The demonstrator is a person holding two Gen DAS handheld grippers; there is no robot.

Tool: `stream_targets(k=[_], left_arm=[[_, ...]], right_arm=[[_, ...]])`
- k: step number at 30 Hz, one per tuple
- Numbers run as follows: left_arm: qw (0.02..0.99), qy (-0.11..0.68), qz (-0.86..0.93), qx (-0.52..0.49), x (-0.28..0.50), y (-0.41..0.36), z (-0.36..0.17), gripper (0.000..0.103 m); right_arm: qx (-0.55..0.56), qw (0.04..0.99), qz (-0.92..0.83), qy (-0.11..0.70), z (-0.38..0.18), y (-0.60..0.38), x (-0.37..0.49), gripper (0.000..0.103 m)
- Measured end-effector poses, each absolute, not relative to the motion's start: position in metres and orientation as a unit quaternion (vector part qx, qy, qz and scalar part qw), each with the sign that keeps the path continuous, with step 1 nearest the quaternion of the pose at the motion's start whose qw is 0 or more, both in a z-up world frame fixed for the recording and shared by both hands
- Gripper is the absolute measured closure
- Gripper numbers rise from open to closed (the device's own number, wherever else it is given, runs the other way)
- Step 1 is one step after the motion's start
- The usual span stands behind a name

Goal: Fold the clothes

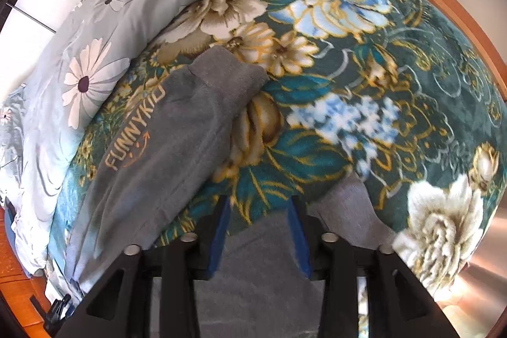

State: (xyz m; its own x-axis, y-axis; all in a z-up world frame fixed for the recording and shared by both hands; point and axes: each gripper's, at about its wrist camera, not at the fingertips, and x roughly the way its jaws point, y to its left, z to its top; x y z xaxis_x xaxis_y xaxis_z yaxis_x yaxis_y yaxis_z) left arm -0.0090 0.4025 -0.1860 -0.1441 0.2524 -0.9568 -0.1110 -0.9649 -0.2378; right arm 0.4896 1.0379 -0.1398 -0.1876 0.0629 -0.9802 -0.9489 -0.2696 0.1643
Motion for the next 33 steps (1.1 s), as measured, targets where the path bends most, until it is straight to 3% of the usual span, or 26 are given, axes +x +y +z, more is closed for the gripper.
stream_targets(k=[8, 13, 20, 24, 27, 30, 32, 33], left_arm=[[0.021, -0.131, 0.694, -0.707, 0.08, 0.33, -0.229, 0.031], [0.036, -0.153, 0.671, -0.724, 0.096, 0.329, -0.252, 0.031], [0.066, -0.125, 0.673, -0.726, 0.096, 0.339, -0.268, 0.031], [0.091, -0.156, 0.672, -0.718, 0.093, 0.335, -0.266, 0.032], [0.108, -0.187, 0.667, -0.713, 0.091, 0.332, -0.264, 0.034], [0.116, -0.21, 0.663, -0.709, 0.087, 0.329, -0.263, 0.042], [0.116, -0.234, 0.656, -0.708, 0.085, 0.323, -0.265, 0.056], [0.11, -0.244, 0.653, -0.709, 0.084, 0.319, -0.266, 0.069]], right_arm=[[-0.482, 0.433, 0.565, 0.51, -0.167, 0.986, 0.579, 0.053], [-0.454, 0.441, 0.536, 0.558, -0.193, 0.977, 0.611, 0.053], [-0.468, 0.404, 0.541, 0.57, -0.214, 0.978, 0.602, 0.053], [-0.442, 0.399, 0.545, 0.591, -0.213, 0.975, 0.602, 0.068], [-0.438, 0.39, 0.549, 0.596, -0.211, 0.972, 0.6, 0.085], [-0.422, 0.383, 0.556, 0.605, -0.204, 0.969, 0.598, 0.093], [-0.409, 0.384, 0.558, 0.611, -0.199, 0.969, 0.6, 0.095], [-0.404, 0.384, 0.56, 0.613, -0.197, 0.968, 0.6, 0.097]])
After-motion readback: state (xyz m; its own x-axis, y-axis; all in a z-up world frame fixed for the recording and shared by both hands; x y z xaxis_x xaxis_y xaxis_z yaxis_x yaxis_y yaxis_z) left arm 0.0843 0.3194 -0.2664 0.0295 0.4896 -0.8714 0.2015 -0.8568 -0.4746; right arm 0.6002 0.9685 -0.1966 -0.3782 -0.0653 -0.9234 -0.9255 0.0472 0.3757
